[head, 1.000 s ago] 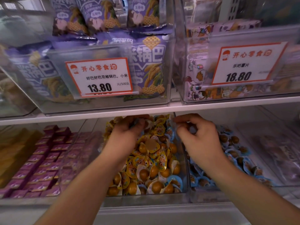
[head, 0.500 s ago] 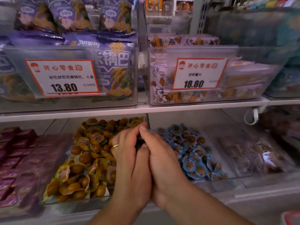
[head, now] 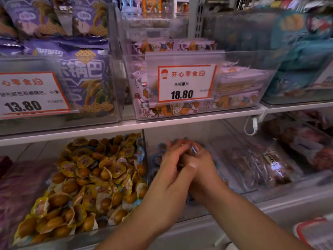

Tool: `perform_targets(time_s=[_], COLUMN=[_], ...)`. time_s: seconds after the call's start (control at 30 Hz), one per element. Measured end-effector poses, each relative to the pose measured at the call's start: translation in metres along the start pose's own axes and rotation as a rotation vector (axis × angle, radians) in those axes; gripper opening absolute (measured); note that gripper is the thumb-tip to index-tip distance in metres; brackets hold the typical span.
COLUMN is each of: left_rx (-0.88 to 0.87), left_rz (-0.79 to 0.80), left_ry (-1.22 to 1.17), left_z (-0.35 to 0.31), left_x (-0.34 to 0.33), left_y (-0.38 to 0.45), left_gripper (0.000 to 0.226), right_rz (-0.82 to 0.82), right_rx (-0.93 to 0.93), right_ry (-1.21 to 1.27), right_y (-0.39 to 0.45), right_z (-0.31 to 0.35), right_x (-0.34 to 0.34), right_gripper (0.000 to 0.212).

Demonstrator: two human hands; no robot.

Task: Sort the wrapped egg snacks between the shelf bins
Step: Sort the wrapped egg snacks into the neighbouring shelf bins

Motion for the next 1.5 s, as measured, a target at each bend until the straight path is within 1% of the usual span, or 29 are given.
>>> perform_targets(time_s=[0.03, 0.07, 0.13, 0.17, 0.2, 0.23, 0.27, 0.3, 0.33, 0.37, 0.4, 0.43, 0.47, 0.53, 0.6, 0.63, 0.73, 0.8, 0.83, 0.97, 1.03, 1.07, 1.17, 1.23, 1.27, 1.33, 1.4, 1.43, 1.5], left_rx=[-0.044, -0.064, -0.098, -0.076, -0.04, -0.023, 0.004, 0.015, 0.03, 0.045, 0.08, 0.116, 0.16, 0.253, 0.295, 0.304, 0.319, 0.344, 0.361, 0.4, 0.381, 0.368, 0.352, 0.373, 0.392, 0.399, 0.372, 0.355, 0.331], left_rz=[0.08, 0.107, 0.044, 0.025, 0.003, -0.049, -0.077, -0.11, -0.143, -0.173, -0.182, -0.172, -0.144, -0.045, 0.062, 0.102, 0.123, 0.121, 0.131, 0.187, 0.173, 0.165, 0.157, 0.156, 0.162, 0.193, 0.219, 0.206, 0.117], left_ry=[0.093, 0.212, 0.341, 0.358, 0.33, 0.335, 0.331, 0.344, 0.374, 0.428, 0.493, 0.567, 0.632, 0.735, 0.805, 0.847, 0.973, 0.975, 0.96, 0.907, 0.931, 0.961, 1.034, 1.043, 1.054, 1.126, 1.145, 1.116, 0.993], left_z=[0.003, 0.013, 0.024, 0.033, 0.039, 0.05, 0.058, 0.071, 0.081, 0.091, 0.1, 0.109, 0.118, 0.132, 0.139, 0.141, 0.138, 0.136, 0.135, 0.134, 0.135, 0.136, 0.14, 0.145, 0.146, 0.148, 0.147, 0.145, 0.141], left_x=[0.01, 0.016, 0.033, 0.042, 0.051, 0.06, 0.071, 0.084, 0.097, 0.109, 0.121, 0.131, 0.141, 0.156, 0.166, 0.168, 0.173, 0.178, 0.182, 0.19, 0.187, 0.185, 0.175, 0.167, 0.161, 0.148, 0.139, 0.139, 0.144], left_y=[-0.002, -0.002, -0.001, -0.003, -0.004, -0.005, -0.008, -0.011, -0.012, -0.011, -0.011, -0.01, -0.009, -0.007, -0.005, -0.005, -0.006, -0.007, -0.008, -0.009, -0.008, -0.007, -0.006, -0.006, -0.006, -0.004, -0.002, -0.001, -0.004], left_gripper=[0.037, 0.033, 0.026, 0.025, 0.026, 0.027, 0.028, 0.028, 0.029, 0.032, 0.034, 0.036, 0.037, 0.035, 0.035, 0.039, 0.043, 0.042, 0.04, 0.029, 0.026, 0.031, 0.058, 0.067, 0.067, 0.06, 0.049, 0.044, 0.032], right_rz=[-0.022, -0.047, -0.162, -0.169, -0.124, -0.05, 0.032, 0.107, 0.157, 0.18, 0.179, 0.172, 0.15, 0.096, 0.111, 0.159, 0.37, 0.429, 0.436, 0.452, 0.449, 0.447, 0.445, 0.45, 0.452, 0.447, 0.454, 0.462, 0.465], right_rx=[-0.035, -0.061, -0.079, -0.093, -0.107, -0.134, -0.152, -0.158, -0.138, -0.077, 0.014, 0.103, 0.183, 0.311, 0.42, 0.487, 0.596, 0.596, 0.571, 0.496, 0.494, 0.498, 0.492, 0.496, 0.498, 0.49, 0.468, 0.468, 0.563], right_ry=[-0.01, -0.101, -0.241, -0.252, -0.241, -0.24, -0.3, -0.457, -0.662, -0.873, -1.014, -1.06, -1.035, -0.914, -0.853, -0.861, -1.023, -1.142, -1.161, -1.165, -1.167, -1.165, -1.138, -1.134, -1.138, -1.136, -1.158, -1.203, -1.338], right_y=[0.01, 0.024, 0.053, 0.064, 0.075, 0.083, 0.089, 0.092, 0.092, 0.09, 0.086, 0.081, 0.073, 0.057, 0.041, 0.032, 0.012, 0.011, 0.012, 0.019, 0.019, 0.018, 0.017, 0.017, 0.017, 0.015, 0.013, 0.011, 0.007], right_z=[0.001, -0.001, -0.004, -0.005, -0.008, -0.011, -0.014, -0.019, -0.021, -0.021, -0.022, -0.023, -0.023, -0.021, -0.017, -0.016, -0.021, -0.027, -0.028, -0.028, -0.029, -0.03, -0.031, -0.031, -0.031, -0.031, -0.027, -0.025, -0.021], right_x=[0.005, 0.011, 0.019, 0.018, 0.014, 0.007, 0.0, -0.005, -0.008, -0.01, -0.009, -0.007, -0.007, -0.01, -0.021, -0.03, -0.059, -0.069, -0.071, -0.071, -0.071, -0.071, -0.07, -0.069, -0.07, -0.071, -0.072, -0.073, -0.074], right_gripper=[0.02, 0.018, 0.019, 0.021, 0.024, 0.035, 0.047, 0.057, 0.062, 0.061, 0.056, 0.048, 0.04, 0.033, 0.028, 0.025, 0.033, 0.028, 0.027, 0.031, 0.033, 0.034, 0.035, 0.035, 0.035, 0.035, 0.034, 0.033, 0.029])
Point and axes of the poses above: each hand's wrist, its own y-axis towards the middle knuckle, its own x-axis out of the back of the hand, z = x × y, the point moved 1 cm from there along y, towards the middle knuckle, and after that the axes turned 3 degrees about y, right-handed, at the moved point
